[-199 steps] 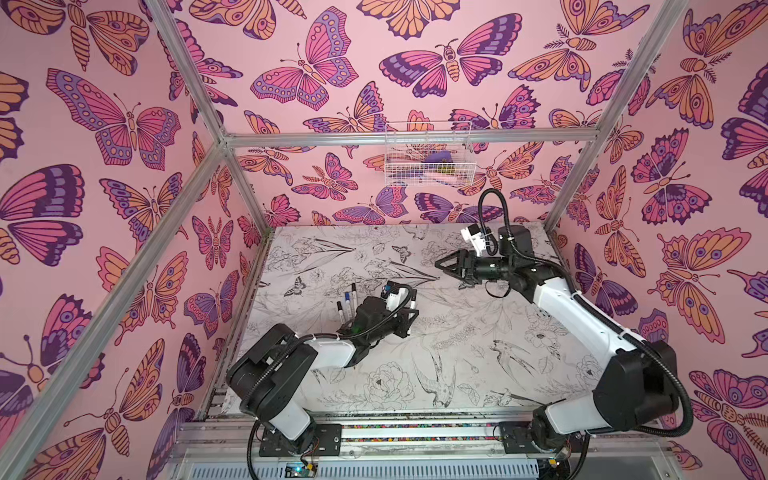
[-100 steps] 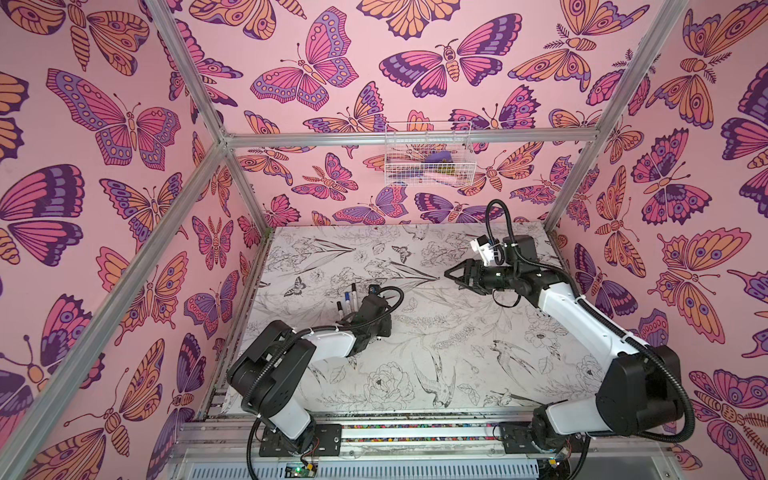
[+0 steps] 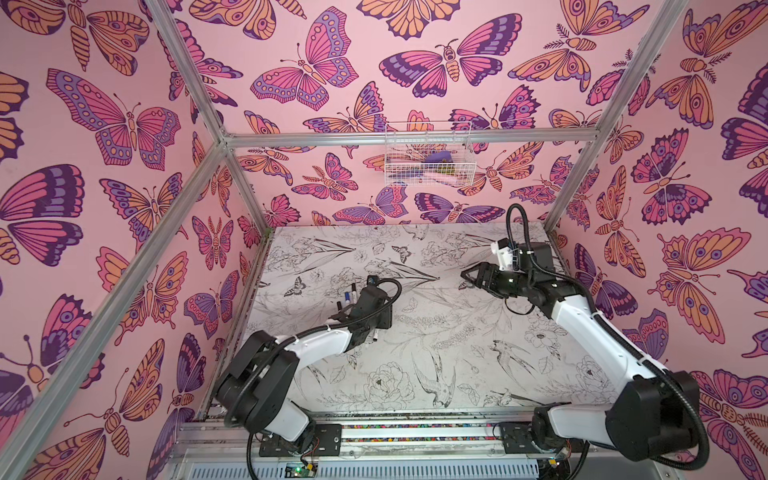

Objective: Insert the pens into the pen caps

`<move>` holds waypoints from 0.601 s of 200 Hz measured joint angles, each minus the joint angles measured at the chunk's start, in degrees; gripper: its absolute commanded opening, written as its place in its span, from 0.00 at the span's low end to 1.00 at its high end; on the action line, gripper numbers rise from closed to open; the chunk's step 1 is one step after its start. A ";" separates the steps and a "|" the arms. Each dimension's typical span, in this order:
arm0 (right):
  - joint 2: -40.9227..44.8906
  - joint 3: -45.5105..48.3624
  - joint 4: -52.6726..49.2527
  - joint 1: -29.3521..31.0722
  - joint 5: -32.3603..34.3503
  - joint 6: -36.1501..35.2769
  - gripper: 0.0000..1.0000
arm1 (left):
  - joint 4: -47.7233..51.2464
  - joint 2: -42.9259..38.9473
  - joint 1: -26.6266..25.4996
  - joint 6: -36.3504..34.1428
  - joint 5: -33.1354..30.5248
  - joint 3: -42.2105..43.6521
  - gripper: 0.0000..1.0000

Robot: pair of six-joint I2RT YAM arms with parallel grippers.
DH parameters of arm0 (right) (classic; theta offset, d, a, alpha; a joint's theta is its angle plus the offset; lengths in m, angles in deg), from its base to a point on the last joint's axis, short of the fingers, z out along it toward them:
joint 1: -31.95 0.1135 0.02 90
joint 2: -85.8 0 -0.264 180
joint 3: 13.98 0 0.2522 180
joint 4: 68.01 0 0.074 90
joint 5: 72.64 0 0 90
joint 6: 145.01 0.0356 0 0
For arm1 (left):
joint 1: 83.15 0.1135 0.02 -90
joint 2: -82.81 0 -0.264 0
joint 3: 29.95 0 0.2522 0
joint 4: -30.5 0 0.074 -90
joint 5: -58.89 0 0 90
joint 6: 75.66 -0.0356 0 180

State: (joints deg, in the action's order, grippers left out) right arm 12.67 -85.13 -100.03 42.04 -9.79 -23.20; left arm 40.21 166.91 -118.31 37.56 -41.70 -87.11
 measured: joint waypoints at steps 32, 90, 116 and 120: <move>7.54 7.91 3.19 -0.70 20.81 -5.16 0.77 | -0.17 -11.08 0.42 -1.51 -2.64 -0.15 0.71; 5.49 27.47 20.50 -0.72 50.40 -17.46 0.84 | 8.02 -26.62 14.62 -5.75 -12.33 4.50 0.99; -0.72 28.70 28.68 -0.74 55.47 -19.91 0.99 | 10.14 -26.75 22.75 -6.27 -16.94 8.66 0.99; -1.49 29.14 30.47 -0.74 55.71 -20.28 0.99 | 9.97 -26.71 23.26 -6.36 -17.90 9.46 0.99</move>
State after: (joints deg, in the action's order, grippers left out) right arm 11.19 -55.99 -69.56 41.30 45.92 -43.48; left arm 50.17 140.20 -95.05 31.20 -59.60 -77.65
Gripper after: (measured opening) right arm 0.971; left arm 0.988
